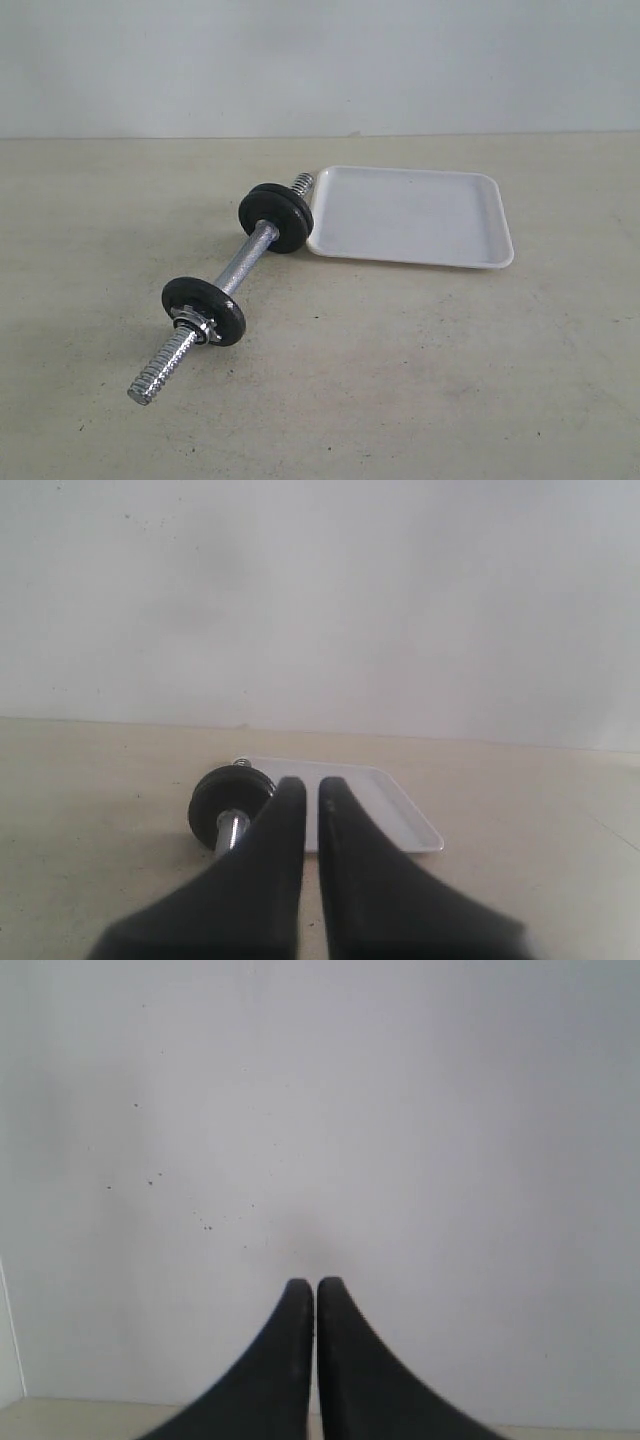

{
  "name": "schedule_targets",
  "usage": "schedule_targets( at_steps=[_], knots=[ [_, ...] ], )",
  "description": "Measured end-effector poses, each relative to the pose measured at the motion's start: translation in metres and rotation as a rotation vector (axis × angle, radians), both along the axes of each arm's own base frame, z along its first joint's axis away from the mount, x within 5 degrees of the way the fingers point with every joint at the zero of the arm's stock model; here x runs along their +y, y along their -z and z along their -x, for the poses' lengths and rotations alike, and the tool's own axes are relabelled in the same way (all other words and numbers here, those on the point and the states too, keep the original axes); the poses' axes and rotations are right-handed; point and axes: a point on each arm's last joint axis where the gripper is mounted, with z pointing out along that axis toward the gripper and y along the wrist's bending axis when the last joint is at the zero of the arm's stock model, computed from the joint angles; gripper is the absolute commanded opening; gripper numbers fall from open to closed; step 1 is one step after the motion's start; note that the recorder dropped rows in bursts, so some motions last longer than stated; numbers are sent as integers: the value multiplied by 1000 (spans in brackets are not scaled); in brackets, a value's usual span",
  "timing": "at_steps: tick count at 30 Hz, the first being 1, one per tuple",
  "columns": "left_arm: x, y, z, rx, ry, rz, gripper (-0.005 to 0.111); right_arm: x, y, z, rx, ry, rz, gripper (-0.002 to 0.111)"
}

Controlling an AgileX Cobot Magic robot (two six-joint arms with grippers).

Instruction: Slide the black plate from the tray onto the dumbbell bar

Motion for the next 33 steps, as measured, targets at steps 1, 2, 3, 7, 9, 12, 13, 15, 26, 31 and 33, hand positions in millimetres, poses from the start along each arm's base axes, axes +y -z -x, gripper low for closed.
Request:
schedule_targets(
  at_steps=[1, 2, 3, 7, 9, 12, 13, 15, 26, 31, 33],
  knots=[
    [0, 0, 0, 0, 0, 0, 4, 0, 0, 0, 0, 0, 0, 0],
    [0, 0, 0, 0, 0, 0, 4, 0, 0, 0, 0, 0, 0, 0],
    [0, 0, 0, 0, 0, 0, 4, 0, 0, 0, 0, 0, 0, 0],
    [0, 0, 0, -1, 1, 0, 4, 0, 0, 0, 1, 0, -2, 0],
    [0, 0, 0, 1, 1, 0, 4, 0, 1, 0, 4, 1, 2, 0],
    [0, 0, 0, 1, 2, 1, 4, 1, 8, -4, 25, 2, 15, 0],
    [0, 0, 0, 0, 2, 3, 4, 1, 12, -6, 40, -1, 18, 0],
    [0, 0, 0, 0, 2, 3, 4, 2, 24, -10, 78, -9, 18, 0],
    [0, 0, 0, 0, 2, 3, 4, -6, 103, -35, 285, 105, 5, 0],
    [0, 0, 0, 0, 2, 3, 4, -12, 102, -37, 256, 178, 12, 0],
    [0, 0, 0, 0, 2, 3, 4, -14, 101, -37, 246, 197, 23, 0]
  ],
)
